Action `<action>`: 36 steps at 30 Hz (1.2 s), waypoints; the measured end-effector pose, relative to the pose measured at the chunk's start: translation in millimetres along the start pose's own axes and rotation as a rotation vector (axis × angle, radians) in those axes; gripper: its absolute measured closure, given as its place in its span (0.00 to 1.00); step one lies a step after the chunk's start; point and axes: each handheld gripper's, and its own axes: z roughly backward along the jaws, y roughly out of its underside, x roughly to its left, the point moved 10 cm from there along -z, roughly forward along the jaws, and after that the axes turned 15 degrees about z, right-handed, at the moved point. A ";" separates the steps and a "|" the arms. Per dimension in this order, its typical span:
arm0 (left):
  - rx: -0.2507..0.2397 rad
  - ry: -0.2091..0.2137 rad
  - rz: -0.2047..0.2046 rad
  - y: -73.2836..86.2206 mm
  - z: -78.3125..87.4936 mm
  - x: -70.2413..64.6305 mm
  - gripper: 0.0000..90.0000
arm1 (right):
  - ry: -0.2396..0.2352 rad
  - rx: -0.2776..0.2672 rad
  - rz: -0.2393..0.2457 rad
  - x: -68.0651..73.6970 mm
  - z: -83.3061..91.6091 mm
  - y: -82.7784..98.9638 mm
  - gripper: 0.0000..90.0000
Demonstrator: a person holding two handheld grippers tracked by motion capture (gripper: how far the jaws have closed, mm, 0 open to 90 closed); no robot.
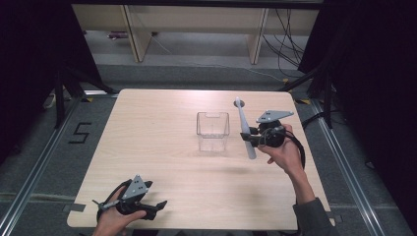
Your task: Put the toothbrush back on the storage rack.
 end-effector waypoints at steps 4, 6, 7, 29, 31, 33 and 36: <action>0.004 -0.001 -0.003 0.1 0.4 -0.2 0.17 | -0.006 -0.017 0.003 -1.2 -2.9 -12.2 0.74; 0.006 -0.001 0.000 0.5 0.2 -0.2 0.17 | -0.007 -0.022 0.000 -1.3 -4.3 -17.7 0.74; 0.003 0.000 0.001 0.4 -0.2 -0.1 0.17 | -0.008 -0.020 0.001 -1.8 -4.7 -20.0 0.74; -0.006 -0.003 0.001 -0.4 -0.2 -0.2 0.17 | -0.010 -0.061 0.035 -14.3 -11.4 -77.5 0.75; -0.003 0.001 0.003 -0.2 -0.2 -0.2 0.17 | -0.022 -0.061 0.029 -14.2 -12.9 -82.3 0.75; 0.000 -0.004 0.003 0.0 -0.3 0.5 0.17 | -0.022 -0.065 0.038 -14.4 -15.3 -86.9 0.75; -0.004 -0.008 0.003 -0.5 0.2 0.6 0.17 | -0.030 -0.062 0.024 -12.1 -19.8 -94.5 0.75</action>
